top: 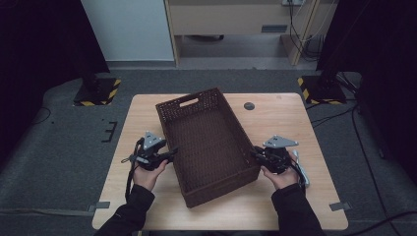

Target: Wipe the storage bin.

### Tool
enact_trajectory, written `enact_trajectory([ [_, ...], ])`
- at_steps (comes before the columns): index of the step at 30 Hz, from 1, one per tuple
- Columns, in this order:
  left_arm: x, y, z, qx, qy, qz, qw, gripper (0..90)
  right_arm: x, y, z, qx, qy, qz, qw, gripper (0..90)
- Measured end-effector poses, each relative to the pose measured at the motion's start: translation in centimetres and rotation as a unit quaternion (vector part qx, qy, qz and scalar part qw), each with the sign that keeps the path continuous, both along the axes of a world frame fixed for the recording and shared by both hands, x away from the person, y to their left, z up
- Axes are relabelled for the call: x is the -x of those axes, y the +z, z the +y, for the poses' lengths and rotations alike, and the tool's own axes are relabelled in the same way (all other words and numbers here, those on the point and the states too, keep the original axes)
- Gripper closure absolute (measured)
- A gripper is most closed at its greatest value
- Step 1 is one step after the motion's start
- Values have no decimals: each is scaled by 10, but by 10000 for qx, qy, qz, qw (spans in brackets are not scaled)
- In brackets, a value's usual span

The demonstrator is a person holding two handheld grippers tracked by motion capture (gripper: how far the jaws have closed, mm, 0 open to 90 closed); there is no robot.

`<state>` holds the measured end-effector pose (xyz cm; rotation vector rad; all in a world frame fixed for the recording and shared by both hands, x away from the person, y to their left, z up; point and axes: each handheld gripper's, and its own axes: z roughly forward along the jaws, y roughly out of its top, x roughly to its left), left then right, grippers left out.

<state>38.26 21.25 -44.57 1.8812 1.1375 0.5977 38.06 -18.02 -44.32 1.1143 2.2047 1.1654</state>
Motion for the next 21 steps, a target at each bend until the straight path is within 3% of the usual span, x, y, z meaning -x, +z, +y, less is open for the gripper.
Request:
enact_trajectory([
  [4,2,-2,1,72,38,25,10000,437,6,2,1,11,92,-32,10000,742],
  [9,0,-2,3,91,64,11,9999,459,-4,7,1,-71,35,-248,9997,693],
  [14,-5,-3,5,87,66,-18,9999,468,-8,1,8,-64,150,-133,9998,747],
  [19,-2,-2,6,23,147,10,9999,467,3,3,11,-128,178,16,9998,742],
  [21,0,-3,5,-2,63,17,10000,452,9,4,11,-129,266,30,9996,730],
])
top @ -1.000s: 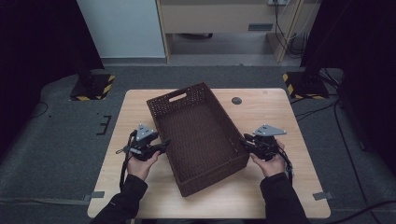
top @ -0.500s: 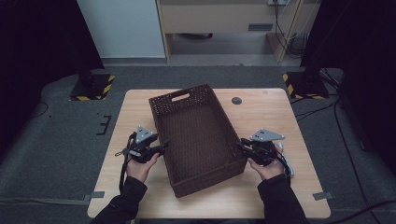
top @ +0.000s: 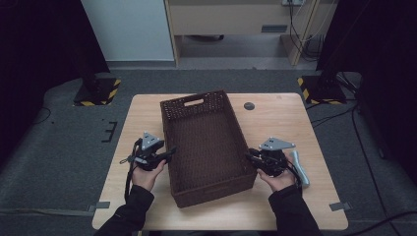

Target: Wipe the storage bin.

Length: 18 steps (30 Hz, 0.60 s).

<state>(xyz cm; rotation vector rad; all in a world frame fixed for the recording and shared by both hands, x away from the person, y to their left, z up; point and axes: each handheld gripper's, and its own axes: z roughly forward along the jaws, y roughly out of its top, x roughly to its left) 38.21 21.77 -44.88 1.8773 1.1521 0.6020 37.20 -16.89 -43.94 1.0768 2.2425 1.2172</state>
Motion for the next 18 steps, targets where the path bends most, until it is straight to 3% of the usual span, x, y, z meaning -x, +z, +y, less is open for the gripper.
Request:
enact_trajectory([
  [4,-2,-4,-3,-158,36,76,9998,461,2,5,1,60,85,-38,9999,729],
  [10,-7,-6,-2,-123,17,83,9999,505,-8,3,4,-7,-79,-417,9991,617],
  [18,-14,-8,5,15,-79,79,9999,544,-14,1,5,-88,-208,-565,9981,560],
])
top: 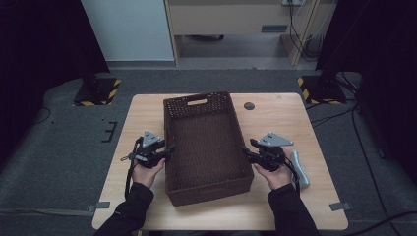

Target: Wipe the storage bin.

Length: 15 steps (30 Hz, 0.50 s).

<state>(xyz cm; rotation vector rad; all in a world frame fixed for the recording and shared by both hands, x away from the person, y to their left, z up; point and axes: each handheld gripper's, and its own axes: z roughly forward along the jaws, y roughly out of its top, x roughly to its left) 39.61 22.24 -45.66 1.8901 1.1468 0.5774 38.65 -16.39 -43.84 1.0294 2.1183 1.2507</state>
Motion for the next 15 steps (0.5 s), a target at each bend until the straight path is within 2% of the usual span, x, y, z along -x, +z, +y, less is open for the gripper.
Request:
enact_trajectory([
  [2,-3,1,0,-96,-16,7,10000,554,0,1,-1,-67,-27,-17,10000,554],
  [4,-4,1,1,-89,-3,3,10000,566,-2,-1,0,-85,-48,-17,10000,554],
  [7,-7,1,0,-163,14,-28,9999,576,-5,-5,2,-136,44,89,9999,575],
  [12,-3,1,-1,-227,70,-56,9997,556,-4,-7,8,-174,215,231,9993,695],
  [15,-1,1,-2,-251,62,-52,9997,514,0,-7,11,-64,165,199,9996,712],
])
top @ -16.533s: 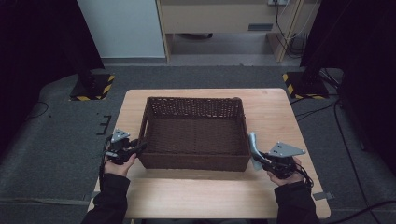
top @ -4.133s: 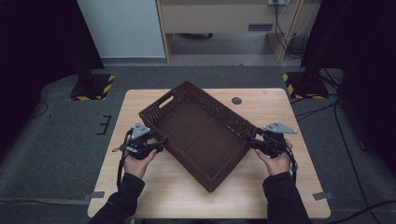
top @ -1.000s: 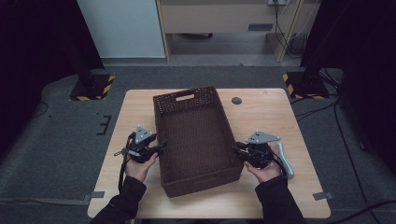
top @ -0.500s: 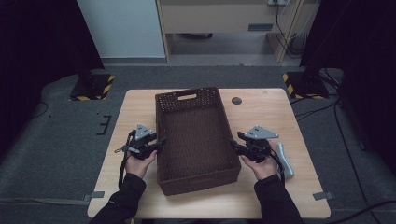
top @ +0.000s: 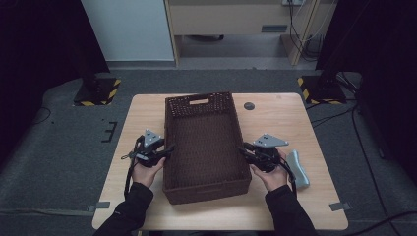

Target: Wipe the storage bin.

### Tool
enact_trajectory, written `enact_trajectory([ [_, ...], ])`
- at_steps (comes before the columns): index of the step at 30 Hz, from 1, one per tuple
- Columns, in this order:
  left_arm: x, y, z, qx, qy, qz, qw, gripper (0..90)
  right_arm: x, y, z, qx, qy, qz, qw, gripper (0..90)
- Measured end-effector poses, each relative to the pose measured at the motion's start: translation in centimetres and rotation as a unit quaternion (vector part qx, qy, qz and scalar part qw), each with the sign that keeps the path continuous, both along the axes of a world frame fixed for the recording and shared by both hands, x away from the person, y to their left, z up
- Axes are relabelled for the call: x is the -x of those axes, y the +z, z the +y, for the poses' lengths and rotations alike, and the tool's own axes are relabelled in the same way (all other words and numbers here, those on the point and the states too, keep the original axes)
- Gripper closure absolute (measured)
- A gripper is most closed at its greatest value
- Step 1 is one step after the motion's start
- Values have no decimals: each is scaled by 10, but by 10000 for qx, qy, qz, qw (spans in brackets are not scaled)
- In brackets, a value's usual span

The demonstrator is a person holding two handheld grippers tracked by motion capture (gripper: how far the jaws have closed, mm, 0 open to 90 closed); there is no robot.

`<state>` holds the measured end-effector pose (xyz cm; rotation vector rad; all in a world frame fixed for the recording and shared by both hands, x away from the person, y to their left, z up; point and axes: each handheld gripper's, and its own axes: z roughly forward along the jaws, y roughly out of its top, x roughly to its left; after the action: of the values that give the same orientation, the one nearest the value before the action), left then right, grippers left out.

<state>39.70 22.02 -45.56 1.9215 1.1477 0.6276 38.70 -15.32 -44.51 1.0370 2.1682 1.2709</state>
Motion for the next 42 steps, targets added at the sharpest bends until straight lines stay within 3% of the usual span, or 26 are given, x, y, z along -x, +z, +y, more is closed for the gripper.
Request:
enact_trajectory([
  [4,5,0,1,-18,-38,28,10000,506,9,1,-1,-66,79,96,9999,703],
  [8,3,-1,4,115,-101,73,9999,539,16,4,-1,-41,156,205,9997,693],
  [12,2,0,2,-26,-101,72,9999,586,11,4,0,-34,64,38,10000,611],
  [16,-2,1,2,-129,-141,102,9998,606,4,-1,5,43,71,64,9999,591],
  [26,-5,0,3,-33,-138,82,9999,619,9,1,5,-21,8,163,9999,624],
  [29,-5,-1,4,8,-161,70,9998,607,8,3,1,-60,-22,69,10000,592],
  [33,-6,-1,5,30,-186,94,9998,600,5,9,-17,-184,-281,-57,9994,525],
  [34,-6,-2,6,55,-188,119,9997,598,3,10,-32,-175,-496,-95,9986,504],
  [42,-6,-2,6,122,-183,135,9997,593,4,-2,-83,110,-1147,-4,9933,462],
])
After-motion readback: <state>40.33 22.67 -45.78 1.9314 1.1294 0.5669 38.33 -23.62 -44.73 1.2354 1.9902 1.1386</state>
